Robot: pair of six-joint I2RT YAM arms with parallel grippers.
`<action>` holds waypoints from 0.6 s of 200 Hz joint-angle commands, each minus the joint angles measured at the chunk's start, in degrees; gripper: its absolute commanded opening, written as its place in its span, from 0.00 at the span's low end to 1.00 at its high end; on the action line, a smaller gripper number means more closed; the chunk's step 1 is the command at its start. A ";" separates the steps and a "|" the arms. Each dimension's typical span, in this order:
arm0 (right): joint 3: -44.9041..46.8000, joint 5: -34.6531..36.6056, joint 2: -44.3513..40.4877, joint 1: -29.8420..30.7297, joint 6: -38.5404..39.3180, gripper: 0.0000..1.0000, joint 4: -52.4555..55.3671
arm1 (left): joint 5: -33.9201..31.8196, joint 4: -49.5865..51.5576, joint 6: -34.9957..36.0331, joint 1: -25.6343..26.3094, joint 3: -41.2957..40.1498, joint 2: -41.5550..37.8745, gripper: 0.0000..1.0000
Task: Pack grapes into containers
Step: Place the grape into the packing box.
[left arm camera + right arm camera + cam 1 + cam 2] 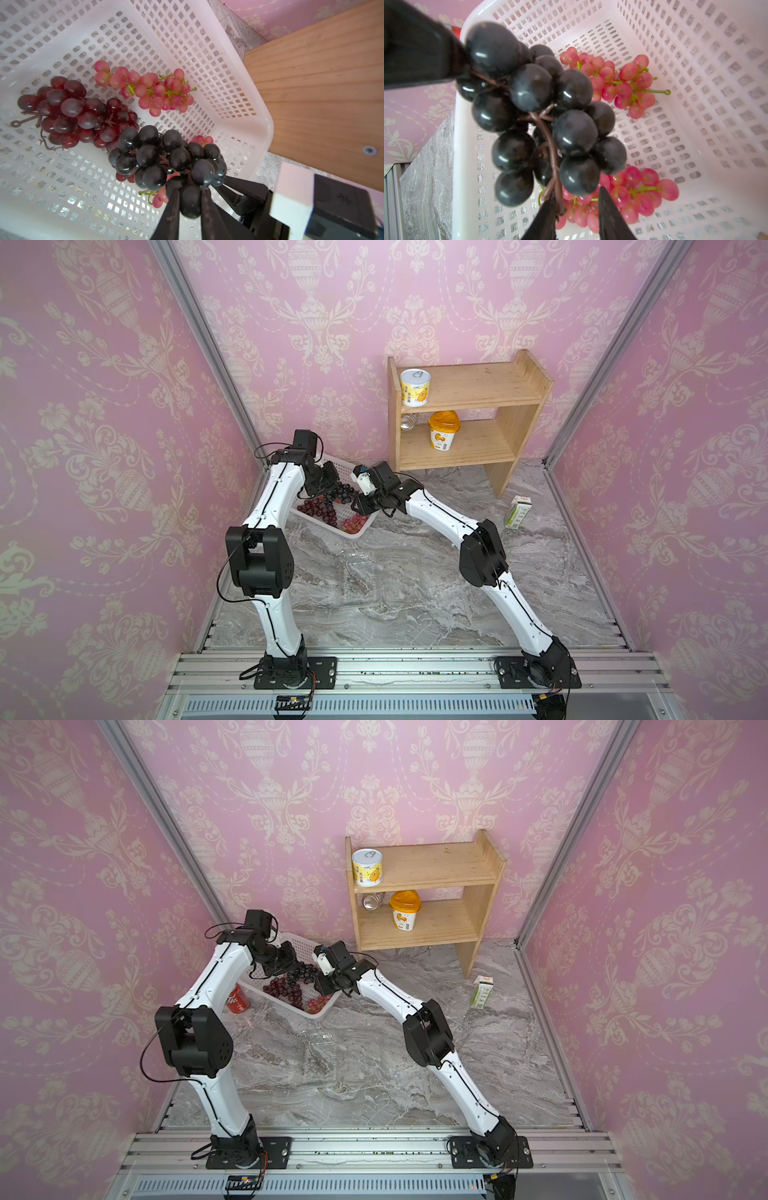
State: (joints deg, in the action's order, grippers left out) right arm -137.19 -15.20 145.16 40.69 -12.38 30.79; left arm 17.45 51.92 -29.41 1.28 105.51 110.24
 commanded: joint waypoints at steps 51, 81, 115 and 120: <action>-1.56 0.53 0.63 0.42 0.34 0.30 0.64 | 0.35 -0.83 0.49 -0.49 -1.31 -2.13 0.21; -2.77 0.55 1.26 0.53 0.34 0.25 1.09 | 0.54 -0.95 0.49 -0.48 -1.85 -2.30 0.21; -4.04 0.58 1.70 0.76 0.40 0.20 1.45 | 0.65 -1.55 0.27 -0.49 -2.66 -2.39 0.20; -4.30 0.61 1.83 0.82 0.35 0.20 1.60 | 0.74 -1.67 0.23 -0.47 -2.76 -2.37 0.20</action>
State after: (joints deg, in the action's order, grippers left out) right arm -139.15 -15.03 145.16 40.75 -12.14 31.03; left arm 17.45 50.65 -29.41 1.28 103.70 110.21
